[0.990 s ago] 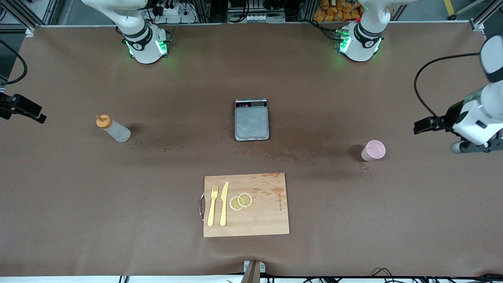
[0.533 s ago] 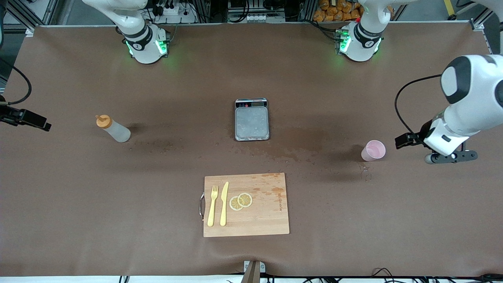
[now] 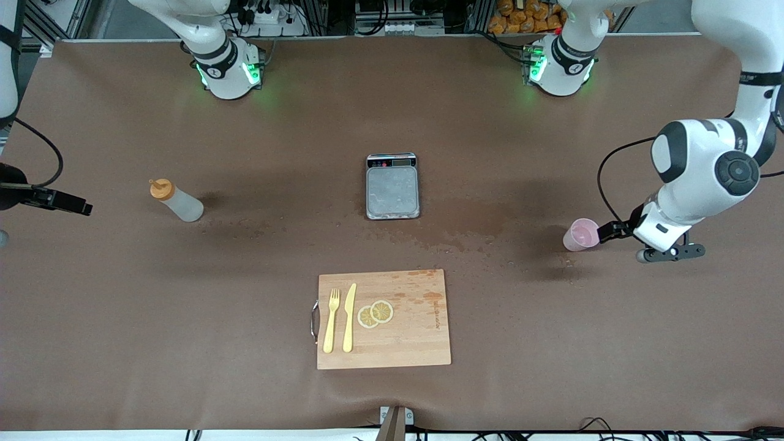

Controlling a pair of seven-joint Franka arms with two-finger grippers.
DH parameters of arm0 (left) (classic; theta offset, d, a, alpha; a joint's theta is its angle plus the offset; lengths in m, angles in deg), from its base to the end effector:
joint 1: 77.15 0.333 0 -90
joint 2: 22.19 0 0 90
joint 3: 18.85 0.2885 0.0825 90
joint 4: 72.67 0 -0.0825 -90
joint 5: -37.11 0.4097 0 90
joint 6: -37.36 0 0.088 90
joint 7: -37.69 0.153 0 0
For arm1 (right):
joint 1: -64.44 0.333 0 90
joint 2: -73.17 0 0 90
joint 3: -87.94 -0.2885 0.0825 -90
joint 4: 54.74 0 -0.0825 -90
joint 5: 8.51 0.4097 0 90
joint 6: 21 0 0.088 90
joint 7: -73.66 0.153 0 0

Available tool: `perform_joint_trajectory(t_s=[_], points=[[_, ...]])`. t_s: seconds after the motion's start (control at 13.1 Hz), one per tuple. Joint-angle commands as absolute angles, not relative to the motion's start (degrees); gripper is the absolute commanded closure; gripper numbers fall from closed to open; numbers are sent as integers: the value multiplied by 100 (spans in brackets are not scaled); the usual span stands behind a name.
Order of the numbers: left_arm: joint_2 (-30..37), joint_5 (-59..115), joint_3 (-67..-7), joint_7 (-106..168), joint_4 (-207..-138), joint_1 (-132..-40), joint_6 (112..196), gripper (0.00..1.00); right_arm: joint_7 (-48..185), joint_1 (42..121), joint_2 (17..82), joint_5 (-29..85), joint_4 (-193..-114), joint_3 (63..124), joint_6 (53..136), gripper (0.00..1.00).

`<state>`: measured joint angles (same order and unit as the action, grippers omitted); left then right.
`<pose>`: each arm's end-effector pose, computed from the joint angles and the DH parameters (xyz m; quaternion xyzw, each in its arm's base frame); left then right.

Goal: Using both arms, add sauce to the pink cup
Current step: 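Grasp the pink cup with the left gripper while the right gripper reaches the bottle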

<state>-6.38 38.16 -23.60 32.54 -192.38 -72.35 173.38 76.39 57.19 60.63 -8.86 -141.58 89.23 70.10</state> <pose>0.5934 0.0002 0.2019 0.9992 0.0404 0.0047 0.0051 0.6189 -0.0930 0.4473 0.9926 -0.0976 -0.0724 0.0018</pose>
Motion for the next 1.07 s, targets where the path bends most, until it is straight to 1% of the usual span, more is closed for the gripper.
perform_joint_trajectory(t_s=[0.0,0.15,0.3,0.61,0.69,0.76,0.91,0.99], points=[[-602,3984,-2359,3330,-19588,-7223,17805,0,7559,5618,5928,-939,-14078,8855,6944,0],[-523,3984,-2359,3330,-19738,-7223,17991,0,7568,5609,5841,-956,-14096,8864,6883,0],[-514,3992,-2359,3330,-19809,-7214,17992,0,7568,5609,5744,-1113,-14069,8864,6689,0],[-505,3984,-2368,3330,-19906,-7223,17992,0,7559,5539,5621,-1220,-14078,8855,6680,0],[-487,3984,-2368,3330,-19932,-7223,17992,8,7568,5434,5577,-1185,-14078,8855,6680,0],[-461,3992,-2368,3330,-19932,-7223,17992,21,7585,5320,5559,-1115,-14087,8846,6663,0],[-426,3984,-2368,3321,-19923,-7231,17992,52,7629,5127,5506,-783,-14087,8846,6514,0],[-408,3984,-2368,3312,-19932,-7231,17992,72,7629,5030,5445,-632,-14087,8846,6426,0]])
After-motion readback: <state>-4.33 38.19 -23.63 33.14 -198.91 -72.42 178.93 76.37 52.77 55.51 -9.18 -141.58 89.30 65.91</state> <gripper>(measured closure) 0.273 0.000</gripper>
